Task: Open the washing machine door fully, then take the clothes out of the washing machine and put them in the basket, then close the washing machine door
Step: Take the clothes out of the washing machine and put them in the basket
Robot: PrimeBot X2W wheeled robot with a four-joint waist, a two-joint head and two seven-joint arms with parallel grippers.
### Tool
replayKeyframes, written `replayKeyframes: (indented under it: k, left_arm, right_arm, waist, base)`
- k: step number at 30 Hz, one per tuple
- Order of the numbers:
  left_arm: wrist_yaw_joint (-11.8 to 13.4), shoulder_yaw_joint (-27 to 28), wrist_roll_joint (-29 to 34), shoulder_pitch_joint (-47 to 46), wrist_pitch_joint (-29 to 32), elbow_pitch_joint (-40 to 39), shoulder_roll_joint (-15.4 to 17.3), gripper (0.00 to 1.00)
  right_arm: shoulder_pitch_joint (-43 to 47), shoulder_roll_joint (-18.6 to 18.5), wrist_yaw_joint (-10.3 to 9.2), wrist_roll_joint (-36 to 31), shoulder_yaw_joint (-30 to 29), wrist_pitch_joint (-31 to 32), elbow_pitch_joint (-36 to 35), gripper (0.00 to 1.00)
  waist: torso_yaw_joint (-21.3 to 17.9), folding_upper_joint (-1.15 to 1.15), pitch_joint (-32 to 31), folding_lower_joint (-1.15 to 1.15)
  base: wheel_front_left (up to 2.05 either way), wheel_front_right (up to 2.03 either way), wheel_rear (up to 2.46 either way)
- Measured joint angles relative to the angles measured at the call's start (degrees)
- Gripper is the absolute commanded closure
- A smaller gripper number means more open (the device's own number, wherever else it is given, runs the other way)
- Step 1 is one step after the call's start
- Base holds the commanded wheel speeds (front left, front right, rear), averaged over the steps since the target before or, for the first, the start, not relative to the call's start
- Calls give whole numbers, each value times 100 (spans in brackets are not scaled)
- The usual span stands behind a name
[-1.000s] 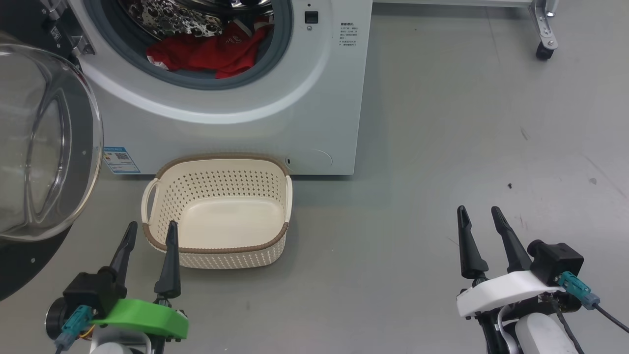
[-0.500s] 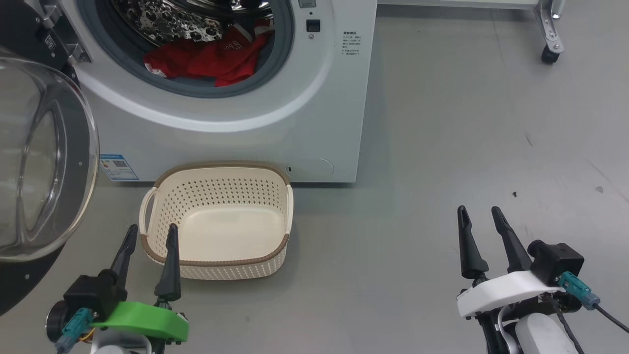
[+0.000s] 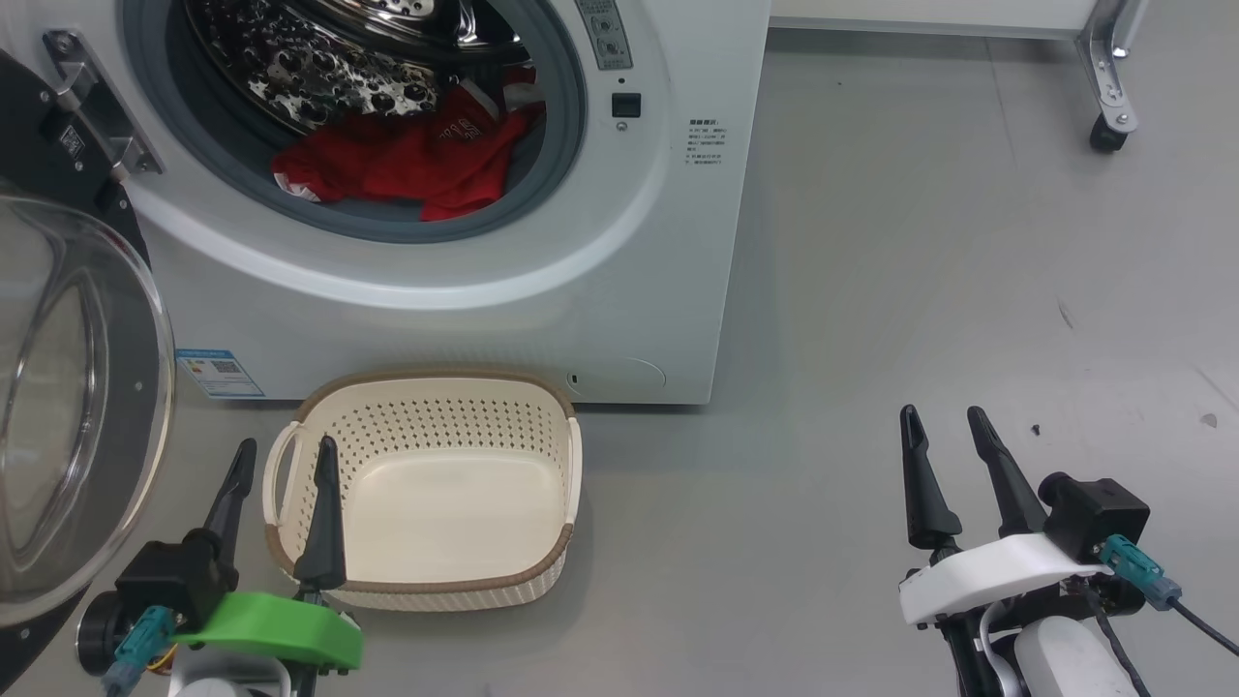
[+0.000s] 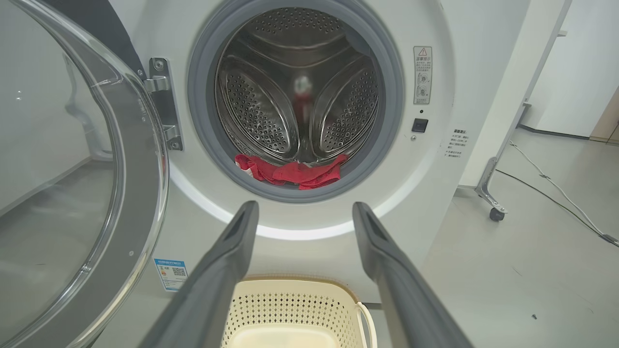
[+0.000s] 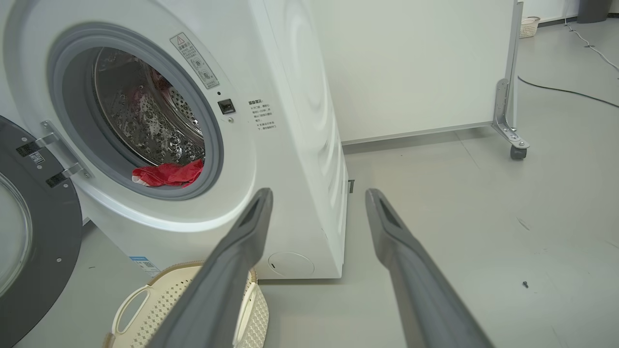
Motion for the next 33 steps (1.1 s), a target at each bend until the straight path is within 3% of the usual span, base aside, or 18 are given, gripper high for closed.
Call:
replayKeyframes:
  k: [16,33]
  left_arm:
    - [-8,-96,1,0,0,-2,-4,0]
    - [-9,-134,7,-1,0,9,-8,0]
  right_arm:
    - [-1,0,0,8,21,0,4,0]
    - [-3,0,0,8,119,0,31,0]
  waist:
    - [-18,0,42,0]
    - [-36,0,76,0]
  base:
    - [95,-95,0]
    - [27,-27,0]
